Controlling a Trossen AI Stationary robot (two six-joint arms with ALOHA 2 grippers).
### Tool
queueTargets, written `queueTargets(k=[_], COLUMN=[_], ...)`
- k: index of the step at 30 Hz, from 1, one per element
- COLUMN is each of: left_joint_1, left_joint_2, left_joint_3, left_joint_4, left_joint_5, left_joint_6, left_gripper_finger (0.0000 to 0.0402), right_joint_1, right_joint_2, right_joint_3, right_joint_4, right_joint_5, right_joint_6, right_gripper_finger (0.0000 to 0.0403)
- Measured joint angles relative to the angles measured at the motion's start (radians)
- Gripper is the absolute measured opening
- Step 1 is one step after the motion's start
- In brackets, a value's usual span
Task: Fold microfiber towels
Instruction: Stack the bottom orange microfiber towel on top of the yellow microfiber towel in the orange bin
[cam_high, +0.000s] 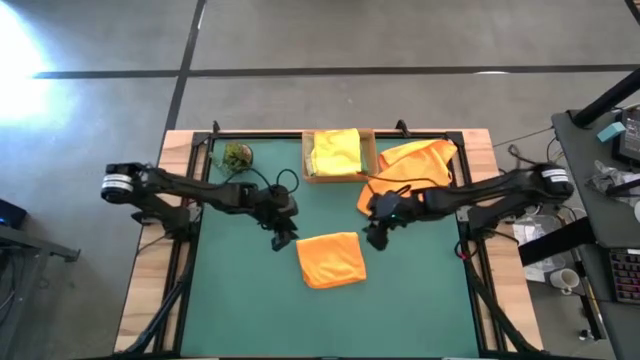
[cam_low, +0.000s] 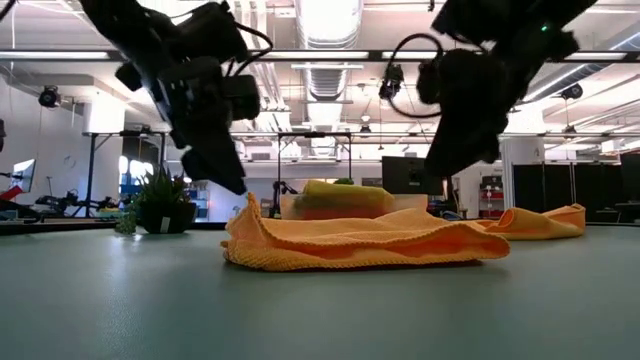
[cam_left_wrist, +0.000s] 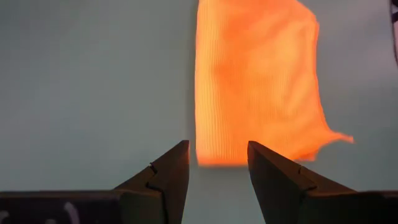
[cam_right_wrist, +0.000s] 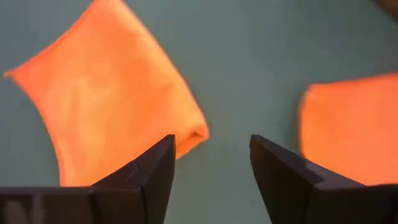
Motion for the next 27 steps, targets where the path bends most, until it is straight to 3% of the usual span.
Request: queueTargets(k=[5,9,16,21,27], left_joint_1=[0.017,0.036,0.062,0.065,0.067], left_joint_2=[0.075,0.099,0.091,0.09,0.098], left_joint_3=[0.002,0.002,0.001,-0.005,-0.01], left_joint_4=[0.103,0.133,0.126,0.115,0.107], left_joint_5=[0.054,0.089,0.093,0.095,0.121], left_joint_6=[0.005,0.006,0.006,0.003,0.04], left_gripper_finger=[0.0146,0.0146,0.0146,0.0146,0.0146], right_joint_1=[-0.025,-0.047,-0.075,-0.085,-0.087], right_joint_2=[0.113,0.173,0.217,0.246,0.364], right_joint_3=[0.0,0.0,0.0,0.0,0.0], right_joint_4=[0.11,0.15,0.232,0.252,0.38], right_joint_5=[-0.115,-0.131,-0.255,-0.262,-0.337], right_joint_6=[-0.087,-0.126,-0.166,-0.191,-0.188], right_gripper_finger=[0.0194,0.0194,0.0194,0.0194,0.0194])
